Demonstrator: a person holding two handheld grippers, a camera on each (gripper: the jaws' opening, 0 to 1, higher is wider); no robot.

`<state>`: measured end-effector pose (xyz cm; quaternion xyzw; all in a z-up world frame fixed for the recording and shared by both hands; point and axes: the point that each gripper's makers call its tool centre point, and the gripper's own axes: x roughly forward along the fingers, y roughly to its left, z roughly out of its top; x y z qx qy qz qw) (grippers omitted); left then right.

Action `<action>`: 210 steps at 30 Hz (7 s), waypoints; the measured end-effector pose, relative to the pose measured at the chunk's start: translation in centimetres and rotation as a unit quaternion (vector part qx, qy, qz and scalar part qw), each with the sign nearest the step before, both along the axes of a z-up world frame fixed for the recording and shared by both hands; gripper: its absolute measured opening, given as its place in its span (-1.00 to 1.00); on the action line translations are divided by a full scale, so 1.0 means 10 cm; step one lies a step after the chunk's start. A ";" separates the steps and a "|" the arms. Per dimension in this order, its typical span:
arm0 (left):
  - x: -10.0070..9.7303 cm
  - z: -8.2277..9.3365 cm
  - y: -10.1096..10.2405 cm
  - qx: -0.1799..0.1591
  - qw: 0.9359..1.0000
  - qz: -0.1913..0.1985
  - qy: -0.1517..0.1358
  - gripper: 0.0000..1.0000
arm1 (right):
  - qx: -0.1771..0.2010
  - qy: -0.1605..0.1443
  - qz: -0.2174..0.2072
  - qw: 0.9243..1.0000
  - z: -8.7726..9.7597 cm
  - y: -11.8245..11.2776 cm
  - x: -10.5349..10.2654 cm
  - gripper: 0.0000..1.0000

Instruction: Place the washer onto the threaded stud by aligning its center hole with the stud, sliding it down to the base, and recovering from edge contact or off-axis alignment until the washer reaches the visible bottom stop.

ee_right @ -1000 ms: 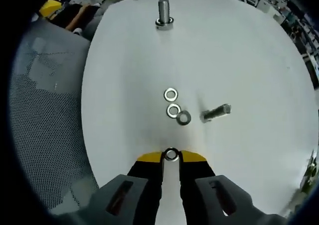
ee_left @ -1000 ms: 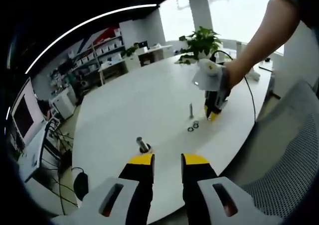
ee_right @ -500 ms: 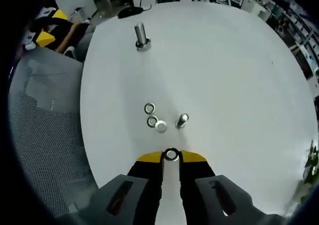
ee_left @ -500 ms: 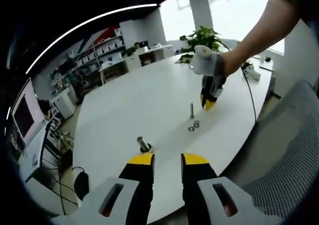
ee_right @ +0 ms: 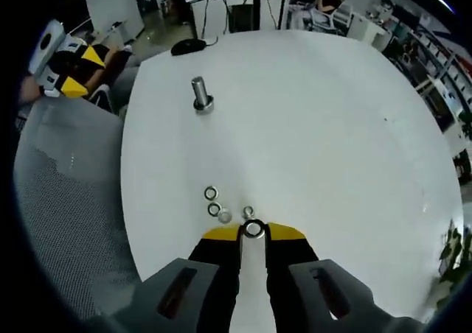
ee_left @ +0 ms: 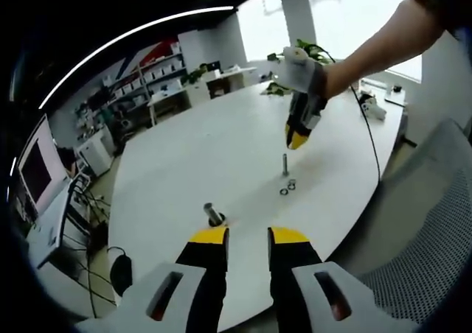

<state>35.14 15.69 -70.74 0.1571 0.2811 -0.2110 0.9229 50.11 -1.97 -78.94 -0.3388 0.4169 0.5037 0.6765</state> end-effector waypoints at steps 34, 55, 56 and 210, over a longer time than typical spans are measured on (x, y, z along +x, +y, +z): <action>0.00 0.01 0.03 -0.002 1.000 0.009 0.000 -0.62 | -0.057 0.013 0.038 0.998 -0.36 0.11 0.02 -0.73; 0.00 0.00 0.05 -0.004 1.000 0.012 0.002 -0.63 | -0.073 0.028 0.033 0.996 -0.69 0.08 -0.03 -0.73; 0.00 0.00 0.05 -0.004 1.000 0.012 0.002 -0.63 | -0.074 0.028 0.034 0.996 -0.70 0.09 -0.04 -0.73; 0.00 -0.03 0.09 0.004 1.000 0.018 0.009 -0.65 | 0.062 -0.024 -0.043 0.997 0.03 0.10 -0.02 -0.75</action>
